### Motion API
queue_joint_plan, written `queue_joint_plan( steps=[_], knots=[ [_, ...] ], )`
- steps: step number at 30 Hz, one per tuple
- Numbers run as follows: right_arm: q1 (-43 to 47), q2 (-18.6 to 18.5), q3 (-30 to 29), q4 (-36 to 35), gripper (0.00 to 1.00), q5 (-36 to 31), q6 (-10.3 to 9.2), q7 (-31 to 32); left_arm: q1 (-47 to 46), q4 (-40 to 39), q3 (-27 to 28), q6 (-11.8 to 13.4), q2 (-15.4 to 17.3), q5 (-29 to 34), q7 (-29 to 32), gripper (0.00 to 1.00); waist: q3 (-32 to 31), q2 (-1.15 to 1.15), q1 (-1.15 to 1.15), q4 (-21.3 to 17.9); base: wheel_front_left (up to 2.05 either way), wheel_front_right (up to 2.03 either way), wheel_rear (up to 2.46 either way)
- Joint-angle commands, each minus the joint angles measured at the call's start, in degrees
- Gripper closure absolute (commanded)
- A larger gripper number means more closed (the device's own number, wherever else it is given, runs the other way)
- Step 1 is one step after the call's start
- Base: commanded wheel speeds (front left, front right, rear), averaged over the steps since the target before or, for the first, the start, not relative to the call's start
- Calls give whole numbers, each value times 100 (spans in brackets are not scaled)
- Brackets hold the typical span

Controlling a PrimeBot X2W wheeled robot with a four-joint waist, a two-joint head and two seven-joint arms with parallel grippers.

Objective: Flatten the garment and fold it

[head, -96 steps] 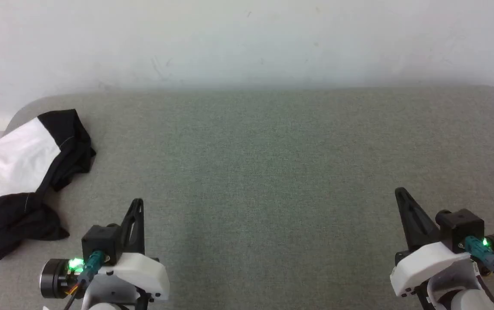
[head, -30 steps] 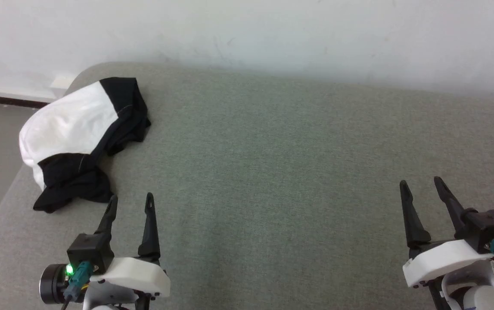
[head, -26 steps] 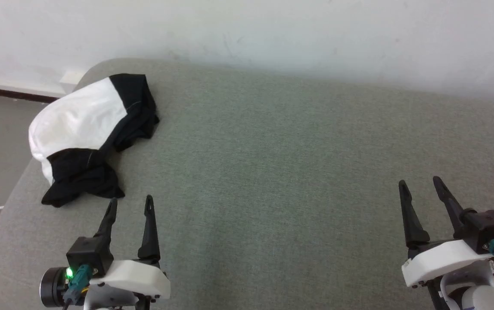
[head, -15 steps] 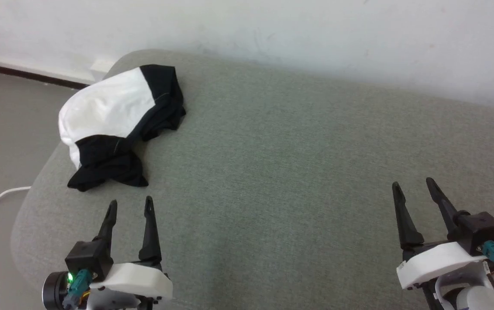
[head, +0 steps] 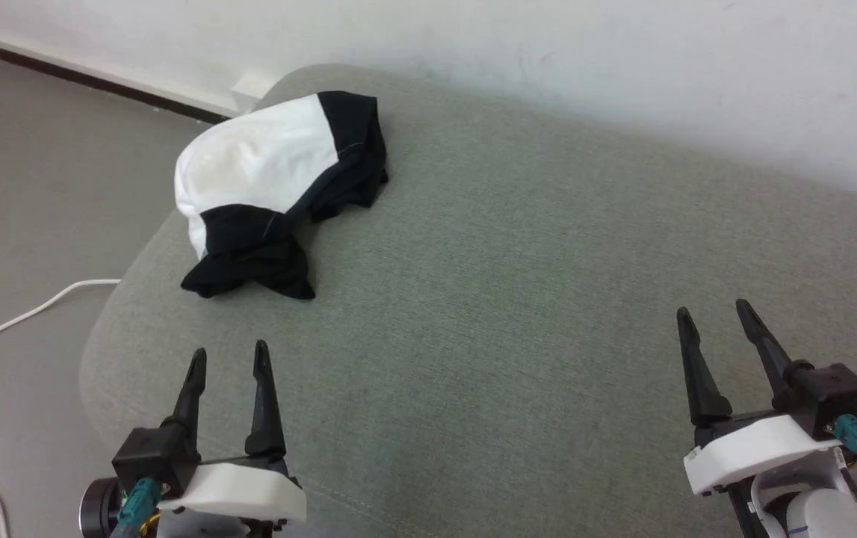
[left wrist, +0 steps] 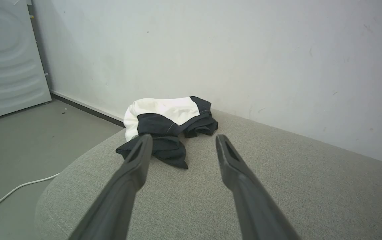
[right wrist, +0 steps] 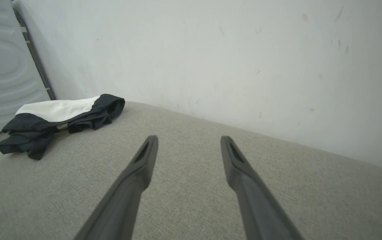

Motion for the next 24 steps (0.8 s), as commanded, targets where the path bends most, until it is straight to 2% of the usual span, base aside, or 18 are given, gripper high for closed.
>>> queue_joint_plan(
  steps=[1, 24],
  knots=[
    [-75, 13, 11, 30, 0, 0, -8, -49, 96, -40, -31, 54, -19, -66, -50, 0, 27, 0, 0, 119, 0, 0, 0],
    [-140, 17, 23, 173, 0, 57, -10, -324, 260, -161, -263, 331, -24, -385, -326, 0, 127, 0, 0, 820, 0, 0, 0]
  ],
)
